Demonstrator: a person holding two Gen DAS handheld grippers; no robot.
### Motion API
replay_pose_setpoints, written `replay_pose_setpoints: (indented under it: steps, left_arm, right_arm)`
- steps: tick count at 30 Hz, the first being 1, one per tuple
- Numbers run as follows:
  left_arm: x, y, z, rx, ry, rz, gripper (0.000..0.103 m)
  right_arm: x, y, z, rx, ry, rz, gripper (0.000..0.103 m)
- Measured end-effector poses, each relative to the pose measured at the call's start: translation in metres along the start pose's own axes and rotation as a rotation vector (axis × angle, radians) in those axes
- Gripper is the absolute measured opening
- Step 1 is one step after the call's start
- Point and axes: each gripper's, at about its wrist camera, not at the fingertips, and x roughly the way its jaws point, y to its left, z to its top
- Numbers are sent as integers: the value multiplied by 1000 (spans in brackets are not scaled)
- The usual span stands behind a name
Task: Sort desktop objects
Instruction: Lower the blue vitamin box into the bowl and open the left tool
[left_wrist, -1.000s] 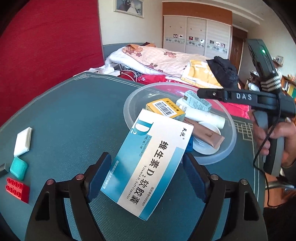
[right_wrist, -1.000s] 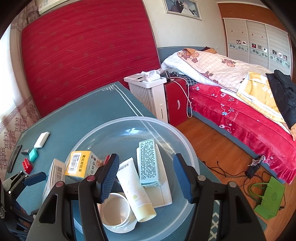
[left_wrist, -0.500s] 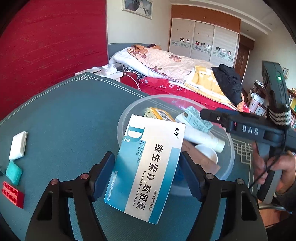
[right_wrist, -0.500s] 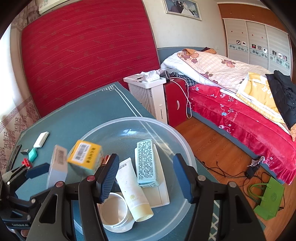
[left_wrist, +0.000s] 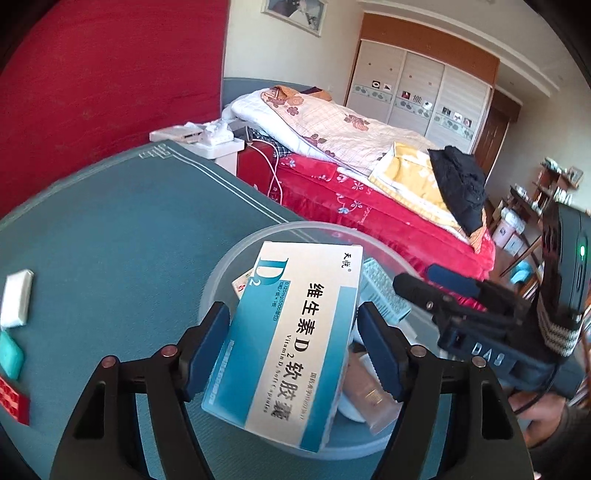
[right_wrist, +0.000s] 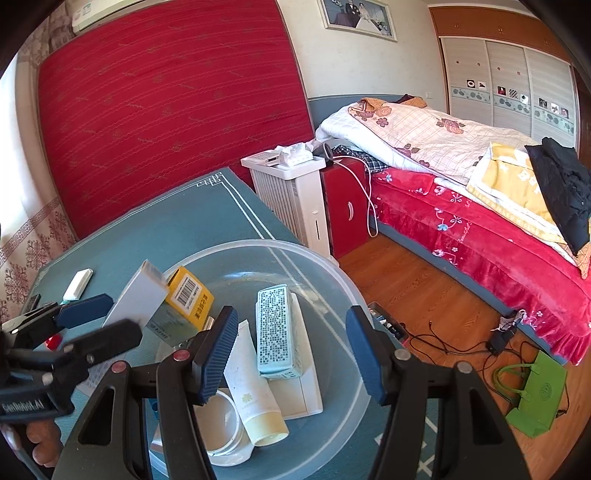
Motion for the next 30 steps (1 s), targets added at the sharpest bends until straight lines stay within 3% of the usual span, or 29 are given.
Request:
replay_pose_setpoints:
  steps: [3, 6, 12, 17, 24, 30]
  left_arm:
    - [12, 10, 1, -115, 38, -66, 70]
    - [17, 12, 0, -165, 21, -77, 70]
    - [16, 2, -3, -132, 8, -48, 70]
    - [11, -1, -5, -141, 13, -89, 72]
    - [-11, 6, 0, -162, -56, -106, 75]
    - [-21, 17, -2, -161, -84, -61, 75]
  right_arm:
    - [0, -1, 1, 3, -1, -3, 65]
    - [0, -2, 1, 8, 0, -5, 65]
    - [-1, -2, 1, 9, -2, -5, 65]
    - [-1, -1, 1, 10, -1, -6, 65]
    - [-4, 2, 1, 14, -8, -9, 65]
    - [-6, 7, 0, 11, -10, -6, 65]
